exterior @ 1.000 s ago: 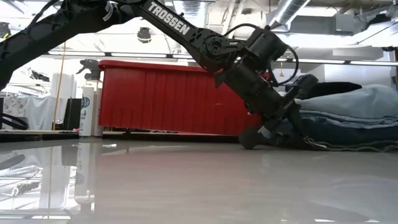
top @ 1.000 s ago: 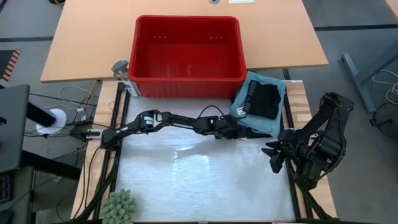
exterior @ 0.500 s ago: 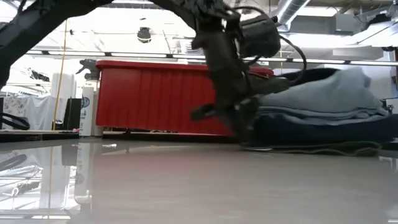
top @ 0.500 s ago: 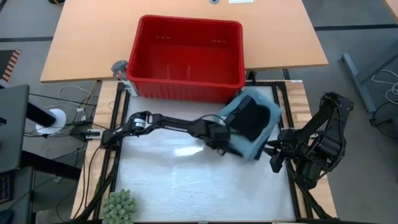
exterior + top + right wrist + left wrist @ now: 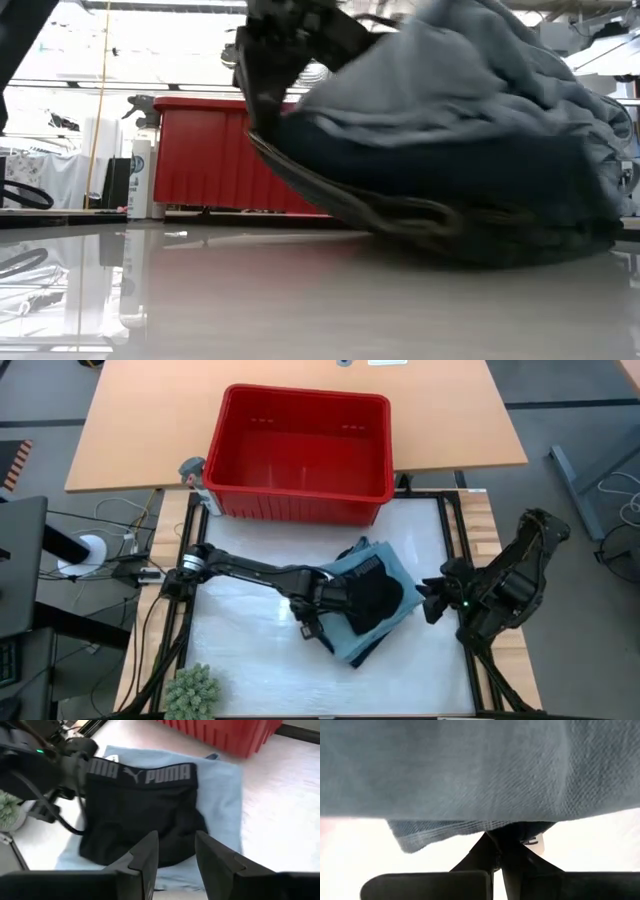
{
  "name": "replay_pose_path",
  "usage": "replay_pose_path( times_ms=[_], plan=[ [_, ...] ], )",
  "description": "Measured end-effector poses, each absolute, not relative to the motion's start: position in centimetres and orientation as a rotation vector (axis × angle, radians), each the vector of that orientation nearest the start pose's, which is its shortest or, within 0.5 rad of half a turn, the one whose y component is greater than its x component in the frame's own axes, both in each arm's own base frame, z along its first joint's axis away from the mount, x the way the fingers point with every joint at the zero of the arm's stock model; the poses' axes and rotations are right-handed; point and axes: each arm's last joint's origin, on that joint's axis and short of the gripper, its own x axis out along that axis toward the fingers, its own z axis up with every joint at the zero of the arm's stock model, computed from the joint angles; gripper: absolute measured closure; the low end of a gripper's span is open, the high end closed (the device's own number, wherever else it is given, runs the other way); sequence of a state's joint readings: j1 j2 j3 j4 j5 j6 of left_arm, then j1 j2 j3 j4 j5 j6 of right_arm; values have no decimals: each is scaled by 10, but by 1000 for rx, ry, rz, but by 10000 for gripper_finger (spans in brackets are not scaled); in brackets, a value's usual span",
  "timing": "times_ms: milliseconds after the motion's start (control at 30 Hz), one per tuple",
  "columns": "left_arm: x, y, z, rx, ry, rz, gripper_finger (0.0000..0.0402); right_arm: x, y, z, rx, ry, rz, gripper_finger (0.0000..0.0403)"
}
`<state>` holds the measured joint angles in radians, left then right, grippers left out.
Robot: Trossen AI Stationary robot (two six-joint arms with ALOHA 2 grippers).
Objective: Fold Laundry from Bin
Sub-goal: Put all the folded clothes into the red bin
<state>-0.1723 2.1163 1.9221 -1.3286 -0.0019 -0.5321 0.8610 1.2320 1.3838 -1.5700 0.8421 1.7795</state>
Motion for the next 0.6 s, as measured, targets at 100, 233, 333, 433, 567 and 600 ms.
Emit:
replay_pose_path(
  times_ms=[100, 233, 333, 433, 567, 600],
  plan=[
    [395, -66, 257, -265, 1555, 271, 394, 137, 119, 363, 610, 569, -710, 254],
    [391, -65, 260, -172, 1583, 183, 372, 142, 117, 364, 617, 558, -712, 254],
    [393, -66, 257, -120, 1590, 121, 343, 149, 118, 365, 617, 550, -677, 251],
    [392, -65, 249, -124, 1608, 78, 300, 153, 122, 367, 609, 543, -629, 249],
    [390, -62, 243, -178, 1649, 34, 224, 155, 123, 368, 601, 541, -607, 247],
    [390, -61, 244, -181, 1656, 23, 205, 155, 123, 368, 605, 540, -609, 246]
  ],
)
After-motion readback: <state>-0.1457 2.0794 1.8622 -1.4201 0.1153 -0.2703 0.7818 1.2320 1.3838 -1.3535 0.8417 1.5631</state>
